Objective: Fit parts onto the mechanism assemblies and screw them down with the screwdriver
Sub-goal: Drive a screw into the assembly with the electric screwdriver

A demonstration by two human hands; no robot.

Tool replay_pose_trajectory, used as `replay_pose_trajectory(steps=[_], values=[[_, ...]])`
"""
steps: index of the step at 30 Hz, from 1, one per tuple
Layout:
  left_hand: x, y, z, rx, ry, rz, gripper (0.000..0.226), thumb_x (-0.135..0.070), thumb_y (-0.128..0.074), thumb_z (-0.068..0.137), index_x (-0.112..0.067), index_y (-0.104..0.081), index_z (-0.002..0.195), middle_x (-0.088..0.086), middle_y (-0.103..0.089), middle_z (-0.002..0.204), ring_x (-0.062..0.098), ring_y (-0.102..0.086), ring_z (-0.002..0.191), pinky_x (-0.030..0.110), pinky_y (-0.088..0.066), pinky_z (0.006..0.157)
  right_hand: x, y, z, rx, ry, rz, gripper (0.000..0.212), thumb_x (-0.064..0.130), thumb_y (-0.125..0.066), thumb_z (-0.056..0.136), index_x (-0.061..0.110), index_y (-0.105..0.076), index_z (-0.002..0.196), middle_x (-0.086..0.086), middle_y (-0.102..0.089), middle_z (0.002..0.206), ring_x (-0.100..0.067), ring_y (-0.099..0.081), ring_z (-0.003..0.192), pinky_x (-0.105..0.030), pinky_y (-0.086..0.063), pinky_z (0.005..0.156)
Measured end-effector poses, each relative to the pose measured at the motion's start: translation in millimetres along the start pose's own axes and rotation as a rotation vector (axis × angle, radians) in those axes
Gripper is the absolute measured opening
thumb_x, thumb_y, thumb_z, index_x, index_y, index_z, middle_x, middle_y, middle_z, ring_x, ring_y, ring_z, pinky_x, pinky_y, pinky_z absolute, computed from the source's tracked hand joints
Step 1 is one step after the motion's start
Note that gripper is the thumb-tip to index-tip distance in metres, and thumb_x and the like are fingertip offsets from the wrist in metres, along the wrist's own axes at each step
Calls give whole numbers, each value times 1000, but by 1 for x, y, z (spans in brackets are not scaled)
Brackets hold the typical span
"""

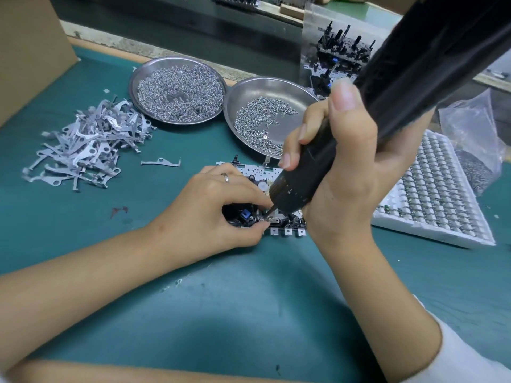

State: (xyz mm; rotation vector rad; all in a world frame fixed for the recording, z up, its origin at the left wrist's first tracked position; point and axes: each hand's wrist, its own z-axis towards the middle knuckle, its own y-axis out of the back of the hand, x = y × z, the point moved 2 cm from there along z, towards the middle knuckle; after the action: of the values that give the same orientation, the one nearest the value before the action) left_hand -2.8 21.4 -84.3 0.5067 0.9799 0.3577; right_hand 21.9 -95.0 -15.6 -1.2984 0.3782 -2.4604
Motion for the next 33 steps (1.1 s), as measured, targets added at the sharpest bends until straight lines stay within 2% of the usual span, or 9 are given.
replay_pose_trajectory(steps=[6, 14, 23, 33], values=[[-1, 0, 0, -10, -19, 11, 15, -17, -77, 66, -15, -75, 80, -30, -52, 77, 14, -53, 76, 40, -46, 81, -1, 1, 0, -8, -4, 6, 33, 14, -58, 78, 5, -34, 99, -5, -46, 56, -22, -42, 33, -21, -37, 41], [1, 0, 0, 1, 12, 3, 17, -18, -76, 67, -14, -76, 84, -19, -60, 78, 17, -55, 77, 44, -46, 83, 0, 0, -1, -11, -3, -3, 30, 13, -57, 79, 6, -34, 96, -6, -45, 56, -21, -42, 33, -21, -36, 41], [-1, 0, 0, -2, 8, -1, 16, -18, -76, 66, -14, -75, 82, -22, -58, 78, 18, -55, 77, 45, -47, 82, -2, 0, -1, 2, 2, -9, 30, 13, -57, 79, 6, -33, 96, -6, -44, 58, -22, -40, 34, -21, -36, 42], [1, 0, 0, 15, 31, -2, 16, -19, -75, 67, -13, -76, 83, -14, -65, 80, 23, -58, 80, 48, -46, 83, -3, -1, -2, 24, 28, -16, 25, 11, -55, 81, 8, -34, 95, -3, -44, 61, -19, -41, 34, -21, -37, 40]])
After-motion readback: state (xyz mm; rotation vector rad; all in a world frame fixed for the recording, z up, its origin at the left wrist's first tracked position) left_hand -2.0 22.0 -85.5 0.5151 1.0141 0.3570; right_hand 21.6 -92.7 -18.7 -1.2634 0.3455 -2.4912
